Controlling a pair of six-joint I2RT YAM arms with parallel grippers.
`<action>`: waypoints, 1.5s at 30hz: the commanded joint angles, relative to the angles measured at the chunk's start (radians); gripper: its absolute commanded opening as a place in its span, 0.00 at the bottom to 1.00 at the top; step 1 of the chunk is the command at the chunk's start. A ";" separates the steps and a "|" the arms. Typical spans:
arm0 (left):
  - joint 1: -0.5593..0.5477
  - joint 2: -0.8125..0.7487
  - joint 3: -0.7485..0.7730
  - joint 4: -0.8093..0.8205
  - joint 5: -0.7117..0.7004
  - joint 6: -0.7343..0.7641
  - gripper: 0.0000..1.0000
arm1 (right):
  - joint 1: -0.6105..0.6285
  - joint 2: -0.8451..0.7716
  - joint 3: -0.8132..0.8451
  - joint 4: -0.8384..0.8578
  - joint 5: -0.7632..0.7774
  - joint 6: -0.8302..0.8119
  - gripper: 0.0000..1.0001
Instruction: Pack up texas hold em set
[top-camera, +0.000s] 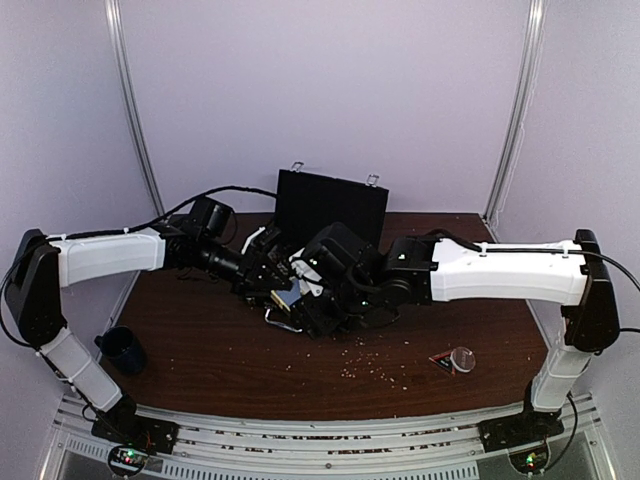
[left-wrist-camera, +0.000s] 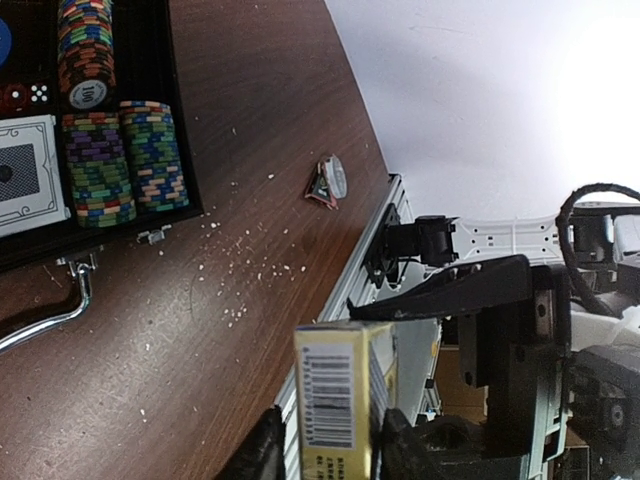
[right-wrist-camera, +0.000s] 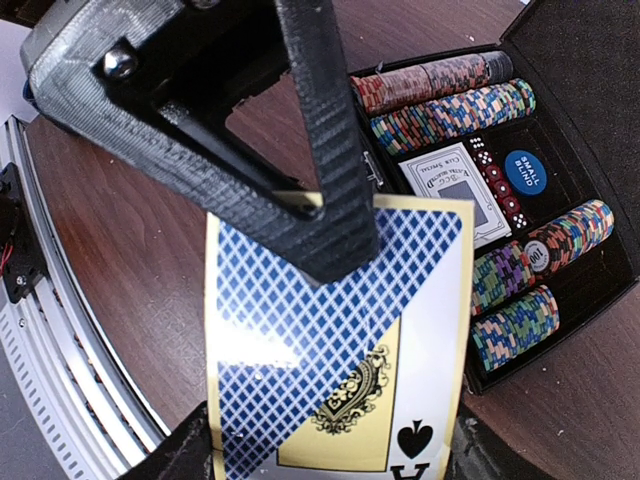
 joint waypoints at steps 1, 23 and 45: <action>-0.006 0.007 -0.014 0.069 0.053 -0.018 0.30 | 0.008 -0.022 0.010 0.057 0.031 -0.012 0.49; 0.078 -0.067 -0.021 0.316 -0.179 -0.188 0.00 | -0.039 -0.173 -0.126 0.091 0.157 0.206 0.93; 0.096 0.486 0.385 0.339 -0.418 -0.038 0.00 | -0.432 -0.427 -0.340 0.023 0.129 0.481 0.92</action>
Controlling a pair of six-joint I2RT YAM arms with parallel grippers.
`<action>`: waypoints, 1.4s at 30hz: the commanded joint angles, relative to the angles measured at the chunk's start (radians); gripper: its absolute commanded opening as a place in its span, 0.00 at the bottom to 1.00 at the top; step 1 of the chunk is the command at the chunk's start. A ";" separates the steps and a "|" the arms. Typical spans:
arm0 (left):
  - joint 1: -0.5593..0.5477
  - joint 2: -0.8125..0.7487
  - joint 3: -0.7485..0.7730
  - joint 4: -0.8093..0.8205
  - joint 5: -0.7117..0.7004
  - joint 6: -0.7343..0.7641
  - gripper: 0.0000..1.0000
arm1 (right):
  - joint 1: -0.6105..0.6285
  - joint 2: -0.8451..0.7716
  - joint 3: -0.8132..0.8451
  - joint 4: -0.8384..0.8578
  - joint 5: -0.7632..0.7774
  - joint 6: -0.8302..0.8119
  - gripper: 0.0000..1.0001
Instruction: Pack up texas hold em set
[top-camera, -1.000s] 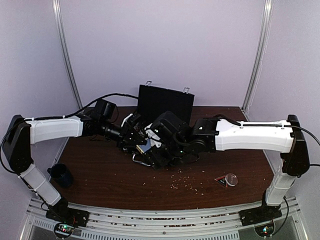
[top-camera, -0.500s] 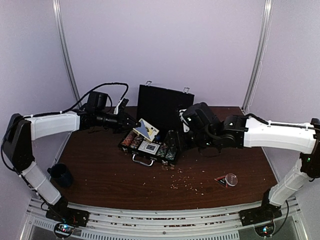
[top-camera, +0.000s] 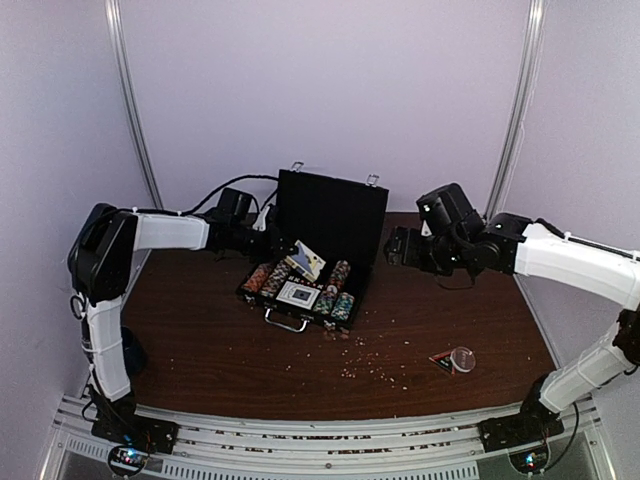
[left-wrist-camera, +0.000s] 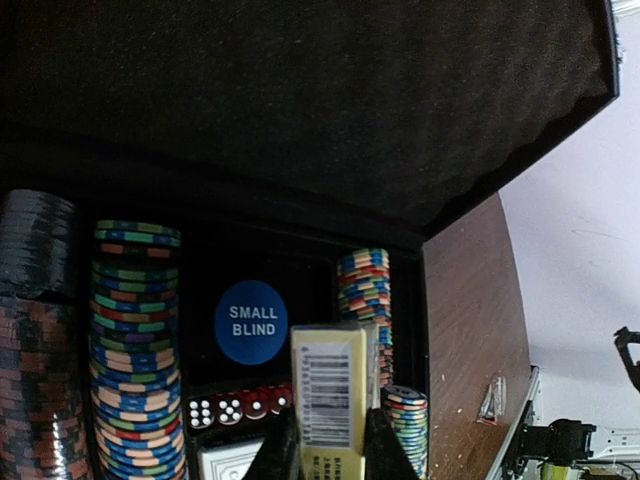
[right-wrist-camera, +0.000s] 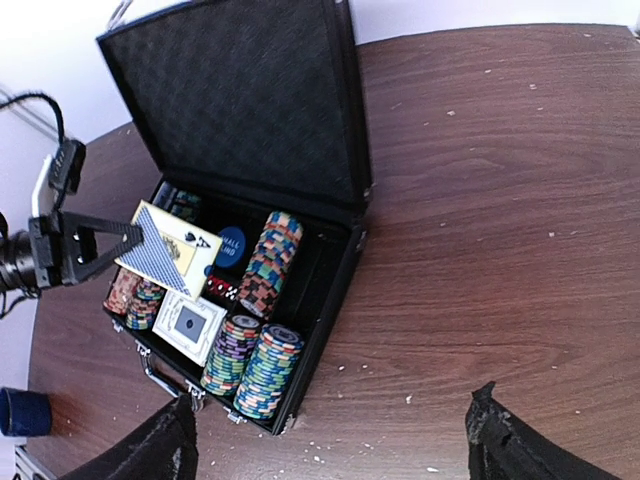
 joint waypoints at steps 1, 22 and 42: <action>-0.001 0.056 0.066 0.117 0.002 0.010 0.00 | -0.036 -0.064 0.009 -0.074 0.018 0.034 0.92; -0.024 0.253 0.207 0.105 -0.028 -0.016 0.00 | -0.091 -0.114 -0.034 -0.039 -0.012 0.017 0.92; -0.056 0.222 0.389 -0.255 -0.221 0.192 0.52 | -0.095 -0.055 0.046 0.046 -0.052 -0.109 0.92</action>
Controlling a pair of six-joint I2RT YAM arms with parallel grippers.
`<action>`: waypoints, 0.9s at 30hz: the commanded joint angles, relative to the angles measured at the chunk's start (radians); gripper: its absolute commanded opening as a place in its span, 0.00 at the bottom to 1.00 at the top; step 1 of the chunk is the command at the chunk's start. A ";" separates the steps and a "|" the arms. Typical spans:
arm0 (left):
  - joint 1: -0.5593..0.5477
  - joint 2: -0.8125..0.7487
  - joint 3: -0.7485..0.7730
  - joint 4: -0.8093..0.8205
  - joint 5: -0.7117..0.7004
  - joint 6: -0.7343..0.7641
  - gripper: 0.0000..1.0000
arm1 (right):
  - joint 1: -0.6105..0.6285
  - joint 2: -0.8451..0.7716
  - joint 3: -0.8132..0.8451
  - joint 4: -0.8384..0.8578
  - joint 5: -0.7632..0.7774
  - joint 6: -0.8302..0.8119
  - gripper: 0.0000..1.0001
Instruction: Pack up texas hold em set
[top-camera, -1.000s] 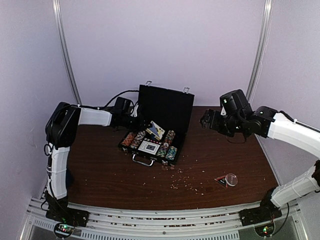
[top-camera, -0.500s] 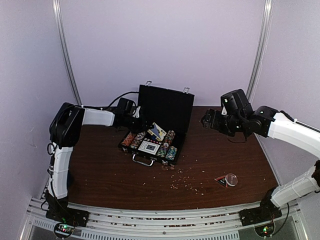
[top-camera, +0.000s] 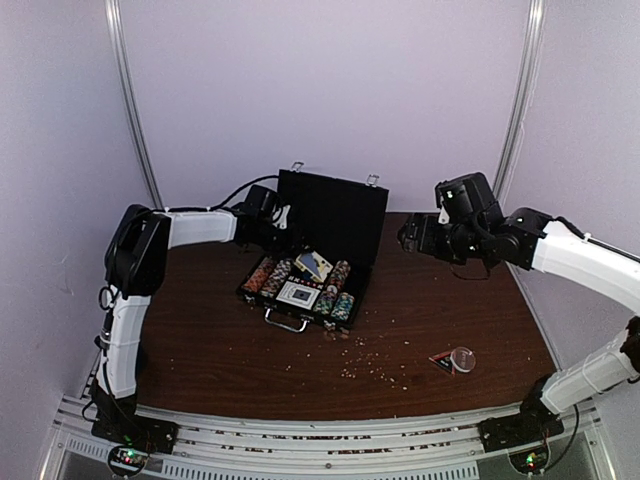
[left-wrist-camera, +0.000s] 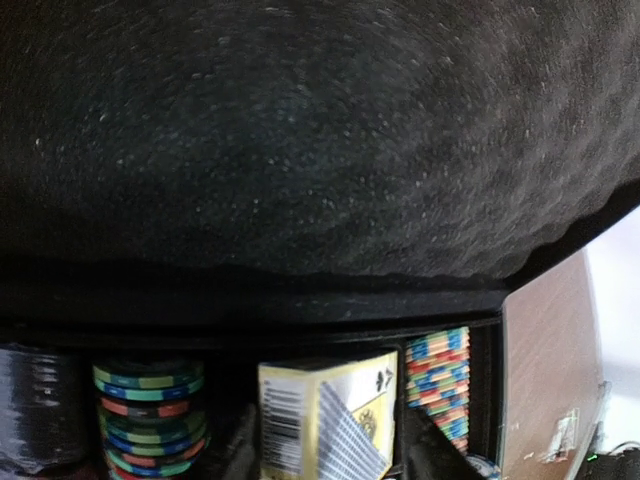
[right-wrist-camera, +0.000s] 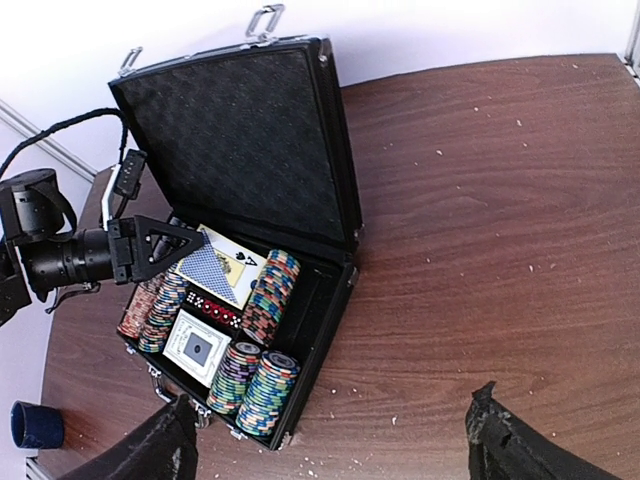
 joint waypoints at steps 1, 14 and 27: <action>-0.011 -0.039 0.047 -0.098 -0.089 0.104 0.54 | -0.007 0.038 0.059 0.044 -0.025 -0.064 0.92; -0.042 -0.093 0.024 -0.176 -0.178 0.161 0.50 | -0.011 0.139 0.143 0.059 -0.055 -0.141 0.92; -0.056 -0.019 0.051 -0.164 -0.175 0.113 0.42 | -0.020 0.145 0.159 0.045 -0.057 -0.168 0.92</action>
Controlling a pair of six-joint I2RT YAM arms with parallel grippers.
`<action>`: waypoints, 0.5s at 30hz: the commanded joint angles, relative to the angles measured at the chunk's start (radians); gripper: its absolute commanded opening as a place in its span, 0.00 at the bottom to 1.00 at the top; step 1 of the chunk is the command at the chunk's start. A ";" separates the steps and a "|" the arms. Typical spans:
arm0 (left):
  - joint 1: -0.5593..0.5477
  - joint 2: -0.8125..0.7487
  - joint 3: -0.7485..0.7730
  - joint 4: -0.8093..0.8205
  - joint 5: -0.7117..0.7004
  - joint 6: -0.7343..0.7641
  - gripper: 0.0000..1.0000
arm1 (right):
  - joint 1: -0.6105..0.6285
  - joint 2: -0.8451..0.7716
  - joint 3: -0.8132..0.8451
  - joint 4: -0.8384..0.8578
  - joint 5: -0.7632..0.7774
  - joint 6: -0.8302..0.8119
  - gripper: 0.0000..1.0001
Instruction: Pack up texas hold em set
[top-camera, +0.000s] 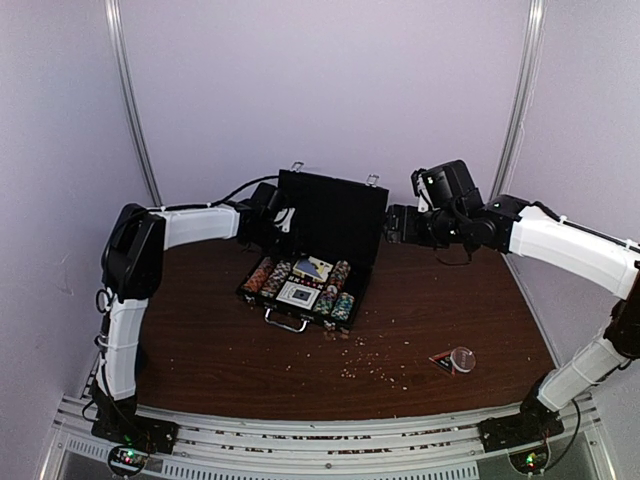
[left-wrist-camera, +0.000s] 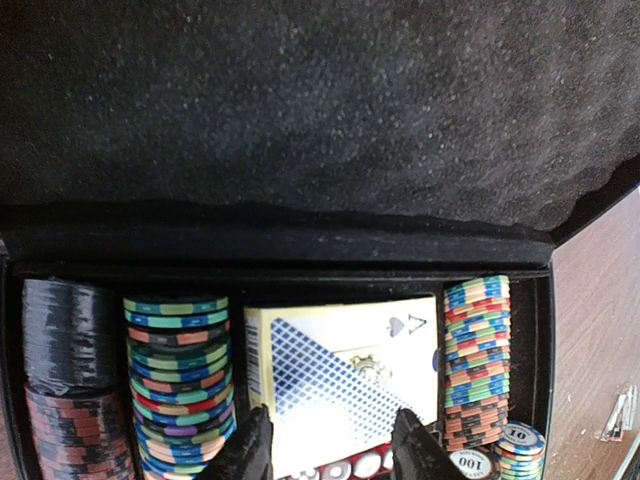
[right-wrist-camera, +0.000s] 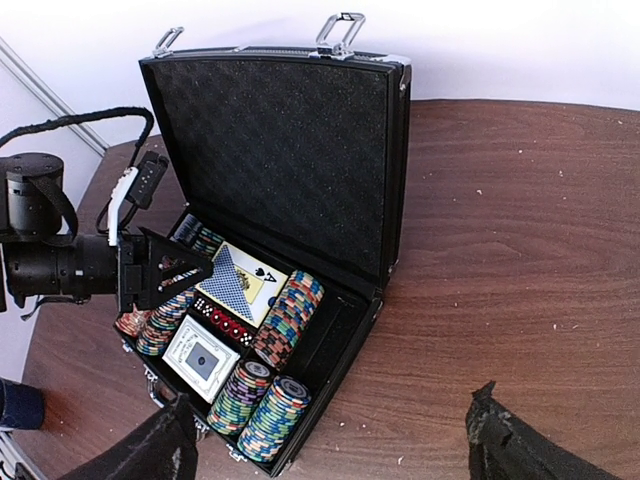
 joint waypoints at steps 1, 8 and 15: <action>-0.007 0.036 0.034 0.017 -0.006 -0.013 0.42 | -0.009 -0.006 0.029 -0.002 -0.004 -0.021 0.92; -0.013 0.060 0.033 0.011 -0.031 -0.015 0.41 | -0.017 -0.023 0.022 -0.011 0.010 -0.026 0.92; -0.038 0.093 0.051 0.012 -0.006 -0.017 0.37 | -0.029 -0.030 0.015 -0.015 0.008 -0.035 0.92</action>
